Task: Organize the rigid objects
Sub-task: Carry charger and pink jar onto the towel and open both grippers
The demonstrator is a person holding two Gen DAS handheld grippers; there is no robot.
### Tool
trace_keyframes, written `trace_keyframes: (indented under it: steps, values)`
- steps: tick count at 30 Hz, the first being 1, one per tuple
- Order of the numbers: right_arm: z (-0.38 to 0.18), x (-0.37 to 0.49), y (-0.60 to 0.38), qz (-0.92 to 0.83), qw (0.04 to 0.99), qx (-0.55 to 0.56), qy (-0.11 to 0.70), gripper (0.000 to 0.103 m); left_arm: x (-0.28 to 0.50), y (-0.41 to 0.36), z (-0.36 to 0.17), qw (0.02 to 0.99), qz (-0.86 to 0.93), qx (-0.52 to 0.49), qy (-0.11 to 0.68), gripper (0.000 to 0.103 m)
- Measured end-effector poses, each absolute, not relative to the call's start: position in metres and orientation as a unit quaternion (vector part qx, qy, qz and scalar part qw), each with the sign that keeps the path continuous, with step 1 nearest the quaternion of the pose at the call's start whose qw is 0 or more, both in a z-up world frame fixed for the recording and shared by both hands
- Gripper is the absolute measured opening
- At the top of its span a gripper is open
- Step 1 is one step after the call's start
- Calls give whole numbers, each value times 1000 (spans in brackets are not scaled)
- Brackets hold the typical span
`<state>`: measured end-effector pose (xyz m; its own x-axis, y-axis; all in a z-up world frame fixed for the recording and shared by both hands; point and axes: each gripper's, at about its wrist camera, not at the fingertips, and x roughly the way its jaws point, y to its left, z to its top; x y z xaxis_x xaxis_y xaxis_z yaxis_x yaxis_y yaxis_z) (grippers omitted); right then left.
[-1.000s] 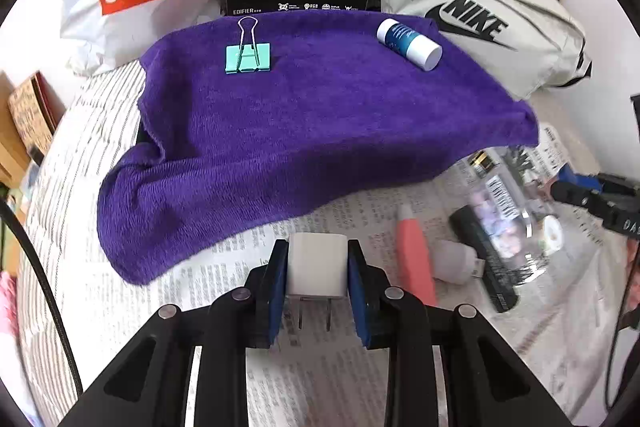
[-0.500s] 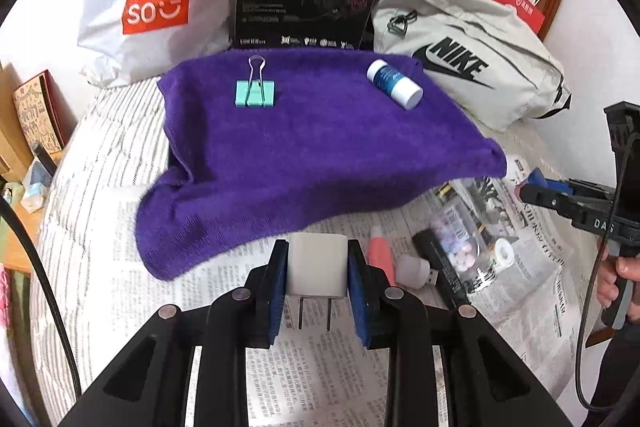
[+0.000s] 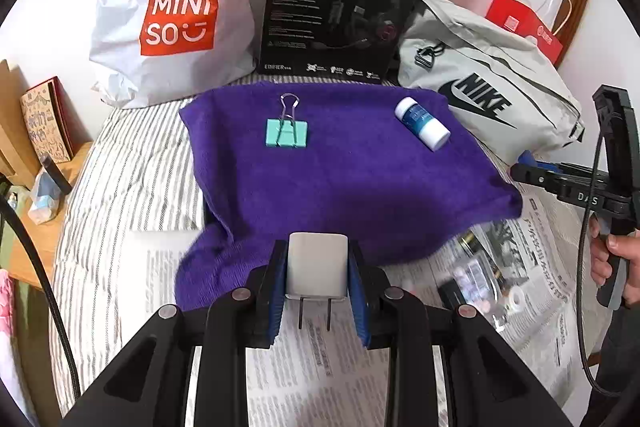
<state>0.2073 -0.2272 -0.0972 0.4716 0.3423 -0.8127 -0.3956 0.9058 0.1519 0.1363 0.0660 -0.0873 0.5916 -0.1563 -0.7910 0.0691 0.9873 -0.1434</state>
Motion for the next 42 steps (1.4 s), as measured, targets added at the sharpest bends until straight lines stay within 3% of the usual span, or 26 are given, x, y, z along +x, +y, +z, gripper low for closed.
trace_keyframes:
  steps: [19,42]
  values:
    - [-146,273,-188,210,836,-63,503,37,202,74,-94,888,-65,-58,451,27]
    - [-160,297,-170,222,828,-84,508,36,266,68,-138,868,-44,-16,495,27]
